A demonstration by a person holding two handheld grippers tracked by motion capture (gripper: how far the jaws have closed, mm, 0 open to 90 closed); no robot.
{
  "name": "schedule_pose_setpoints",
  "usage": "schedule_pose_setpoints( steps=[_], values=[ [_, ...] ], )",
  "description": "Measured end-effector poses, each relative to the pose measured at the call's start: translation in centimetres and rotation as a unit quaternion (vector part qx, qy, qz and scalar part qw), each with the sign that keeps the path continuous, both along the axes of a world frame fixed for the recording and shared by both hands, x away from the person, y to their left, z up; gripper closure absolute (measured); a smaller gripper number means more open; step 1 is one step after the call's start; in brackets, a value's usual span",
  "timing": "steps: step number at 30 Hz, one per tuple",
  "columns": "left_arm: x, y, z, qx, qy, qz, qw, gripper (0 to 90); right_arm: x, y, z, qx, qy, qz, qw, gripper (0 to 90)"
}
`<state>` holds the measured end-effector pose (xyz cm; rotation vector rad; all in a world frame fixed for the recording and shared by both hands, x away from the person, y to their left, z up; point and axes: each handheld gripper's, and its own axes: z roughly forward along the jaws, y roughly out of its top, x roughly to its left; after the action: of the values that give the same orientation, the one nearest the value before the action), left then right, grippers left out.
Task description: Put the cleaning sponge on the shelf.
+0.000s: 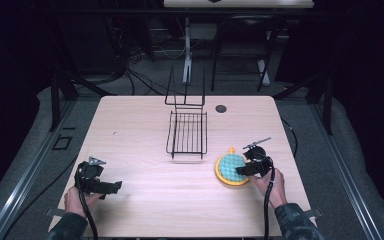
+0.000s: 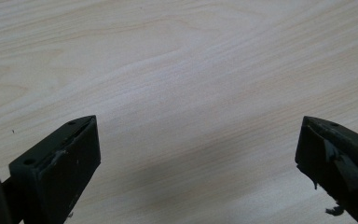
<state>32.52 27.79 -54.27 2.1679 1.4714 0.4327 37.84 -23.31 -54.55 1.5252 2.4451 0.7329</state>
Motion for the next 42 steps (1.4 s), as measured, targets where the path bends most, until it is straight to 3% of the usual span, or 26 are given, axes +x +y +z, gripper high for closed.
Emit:
schedule_pose_setpoints(
  steps=[11, 22, 42],
  values=[
    [0.0, 0.0, -0.2, 0.001, 0.007, -0.004, 1.0000, 0.0, -0.4, -0.1, -0.2, 0.020, -0.008, -0.024, 0.9995, 77.7],
    [0.0, 0.0, -0.2, -0.001, 0.007, -0.006, 1.0000, 0.0, -0.9, -0.7, -0.3, 0.051, -0.027, -0.038, 0.9976, 84.2],
    [0.0, 0.2, 0.0, -0.008, -0.001, -0.005, 1.0000, 0.0, -1.9, -1.4, 2.4, 0.086, -0.068, -0.023, 0.9937, 86.9]
  ],
)
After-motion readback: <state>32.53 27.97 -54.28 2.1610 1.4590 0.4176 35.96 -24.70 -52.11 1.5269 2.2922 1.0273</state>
